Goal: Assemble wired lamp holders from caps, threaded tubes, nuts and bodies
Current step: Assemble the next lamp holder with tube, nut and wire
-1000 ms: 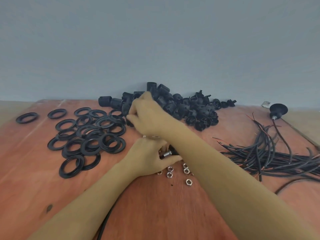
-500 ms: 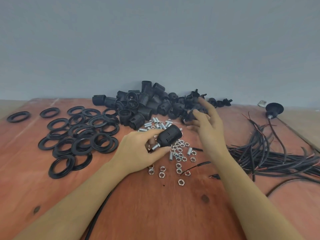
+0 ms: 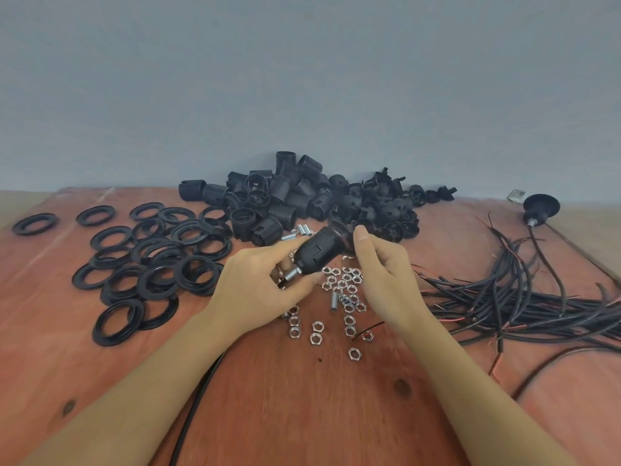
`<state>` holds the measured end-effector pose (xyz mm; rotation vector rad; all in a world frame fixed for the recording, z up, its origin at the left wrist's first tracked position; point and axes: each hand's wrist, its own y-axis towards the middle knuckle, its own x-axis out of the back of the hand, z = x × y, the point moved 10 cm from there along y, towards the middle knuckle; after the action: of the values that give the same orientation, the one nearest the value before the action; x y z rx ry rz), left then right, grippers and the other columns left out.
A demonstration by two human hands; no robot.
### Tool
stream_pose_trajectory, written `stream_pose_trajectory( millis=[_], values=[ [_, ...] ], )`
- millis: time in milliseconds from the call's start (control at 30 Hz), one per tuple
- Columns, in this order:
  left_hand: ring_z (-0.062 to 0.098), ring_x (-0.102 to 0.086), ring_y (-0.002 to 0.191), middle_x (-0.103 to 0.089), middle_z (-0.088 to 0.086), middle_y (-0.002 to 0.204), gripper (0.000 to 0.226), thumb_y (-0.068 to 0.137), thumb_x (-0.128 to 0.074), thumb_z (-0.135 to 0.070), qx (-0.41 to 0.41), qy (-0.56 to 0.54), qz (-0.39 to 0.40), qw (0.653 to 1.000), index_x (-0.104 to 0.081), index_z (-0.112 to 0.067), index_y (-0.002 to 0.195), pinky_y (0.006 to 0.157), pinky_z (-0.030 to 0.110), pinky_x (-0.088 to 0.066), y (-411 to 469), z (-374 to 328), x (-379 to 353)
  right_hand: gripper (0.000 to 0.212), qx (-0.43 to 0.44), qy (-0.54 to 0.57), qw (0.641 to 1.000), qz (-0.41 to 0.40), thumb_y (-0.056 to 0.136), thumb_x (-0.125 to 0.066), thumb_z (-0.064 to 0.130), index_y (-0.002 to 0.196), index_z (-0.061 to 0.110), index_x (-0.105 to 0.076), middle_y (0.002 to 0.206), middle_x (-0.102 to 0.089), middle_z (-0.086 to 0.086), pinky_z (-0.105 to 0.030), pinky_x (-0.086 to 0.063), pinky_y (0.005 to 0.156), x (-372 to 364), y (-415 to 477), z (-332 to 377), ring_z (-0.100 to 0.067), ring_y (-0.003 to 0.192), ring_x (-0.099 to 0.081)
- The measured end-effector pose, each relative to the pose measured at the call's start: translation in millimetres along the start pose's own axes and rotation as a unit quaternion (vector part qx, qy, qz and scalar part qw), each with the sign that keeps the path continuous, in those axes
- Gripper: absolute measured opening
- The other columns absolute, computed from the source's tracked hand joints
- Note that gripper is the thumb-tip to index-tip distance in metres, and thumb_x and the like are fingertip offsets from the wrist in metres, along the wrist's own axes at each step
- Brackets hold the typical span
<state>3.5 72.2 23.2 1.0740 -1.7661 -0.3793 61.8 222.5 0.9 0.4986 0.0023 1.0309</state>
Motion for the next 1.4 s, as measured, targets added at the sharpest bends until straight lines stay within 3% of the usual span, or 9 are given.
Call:
stream_pose_trajectory(
  millis=[100,167,267,400,533,767,1033,1267,1400],
  values=[
    [0.005,-0.044,0.049,-0.047,-0.014,0.059,0.054,0.080,-0.067,-0.048,-0.009,0.000,0.003,1.000,-0.068,-0.016,0.124,0.051,0.025,-0.044,0.4,-2.9,1.3,0.030,0.008,0.038,0.999,0.004,0.102,-0.049,0.022,0.086,0.029,-0.073,0.064,-0.065,0.017,-0.011,-0.043,0.063,0.7,0.8,6.5,0.002,0.062,-0.058],
    [0.004,-0.045,0.049,-0.049,-0.015,0.060,0.053,0.080,-0.068,-0.045,-0.016,-0.005,0.007,1.000,-0.067,-0.015,0.124,0.054,0.017,-0.039,0.8,-4.2,2.2,0.018,-0.028,0.072,0.997,0.005,0.097,-0.057,0.021,0.111,0.020,-0.069,0.085,-0.075,0.013,-0.013,-0.050,0.076,4.4,4.2,-1.1,0.001,0.087,-0.068],
    [0.003,-0.050,0.053,-0.050,-0.025,0.067,0.051,0.080,-0.068,-0.041,-0.036,-0.017,0.021,0.999,-0.067,-0.013,0.123,0.055,0.017,-0.041,-0.1,-6.8,0.4,0.028,-0.060,0.098,0.993,0.020,0.093,-0.063,0.023,0.119,0.015,-0.064,0.091,-0.077,0.005,-0.019,-0.053,0.088,6.6,5.9,-7.6,-0.009,0.099,-0.069],
    [0.005,-0.051,0.053,-0.048,-0.025,0.064,0.049,0.084,-0.064,-0.041,-0.037,-0.045,0.012,0.998,-0.067,-0.011,0.122,0.052,0.022,-0.043,-1.2,-9.2,-0.1,0.036,-0.095,0.186,0.977,0.044,0.082,-0.066,0.033,0.114,0.016,-0.066,0.098,-0.076,-0.004,-0.027,-0.058,0.081,1.3,3.3,-11.1,-0.020,0.095,-0.072],
    [0.004,-0.049,0.054,-0.046,-0.022,0.063,0.049,0.086,-0.062,-0.041,-0.028,-0.049,-0.002,0.998,-0.065,-0.010,0.125,0.054,0.022,-0.044,0.3,-8.9,2.0,0.043,-0.111,0.223,0.968,0.021,0.079,-0.066,0.038,0.115,0.013,-0.066,0.095,-0.077,-0.001,-0.021,-0.057,0.071,2.8,3.6,-14.0,-0.013,0.083,-0.073],
    [0.000,-0.050,0.055,-0.048,-0.026,0.065,0.049,0.086,-0.058,-0.042,-0.006,-0.043,-0.004,0.999,-0.066,-0.008,0.122,0.058,0.016,-0.043,0.3,-3.1,1.8,0.050,-0.106,0.205,0.972,0.039,0.075,-0.073,0.035,0.120,0.016,-0.063,0.099,-0.076,-0.005,-0.027,-0.057,0.081,7.0,3.7,-15.5,-0.017,0.086,-0.071],
    [0.019,-0.056,0.060,-0.064,0.004,0.069,0.022,0.091,-0.052,-0.044,0.041,-0.139,0.029,0.989,-0.059,-0.049,0.111,0.056,0.029,-0.045,0.4,9.6,-4.3,0.056,-0.116,0.226,0.958,0.131,0.072,-0.077,0.017,0.126,0.017,-0.060,0.113,-0.073,-0.009,-0.037,-0.056,0.090,3.3,2.3,-11.7,-0.030,0.105,-0.068],
    [-0.007,-0.057,0.075,-0.069,-0.013,0.098,0.045,0.086,-0.061,-0.044,-0.069,0.012,0.052,0.996,-0.064,-0.018,0.122,0.065,0.023,-0.052,-1.6,-14.7,-5.6,0.036,-0.081,0.083,0.989,0.093,0.082,-0.062,0.051,0.097,0.021,-0.074,0.079,-0.074,-0.004,-0.023,-0.055,0.059,10.8,1.3,-9.3,-0.018,0.068,-0.070],
    [0.005,-0.062,0.083,-0.070,-0.006,0.107,0.050,0.087,-0.062,-0.043,-0.103,0.060,0.039,0.992,-0.064,-0.013,0.126,0.070,0.021,-0.052,-1.7,-21.8,-5.5,0.063,-0.051,0.002,0.998,0.043,0.089,-0.038,0.065,0.071,0.014,-0.071,0.051,-0.060,-0.002,-0.012,-0.040,0.047,11.2,2.5,-8.7,-0.005,0.044,-0.050]
  ],
)
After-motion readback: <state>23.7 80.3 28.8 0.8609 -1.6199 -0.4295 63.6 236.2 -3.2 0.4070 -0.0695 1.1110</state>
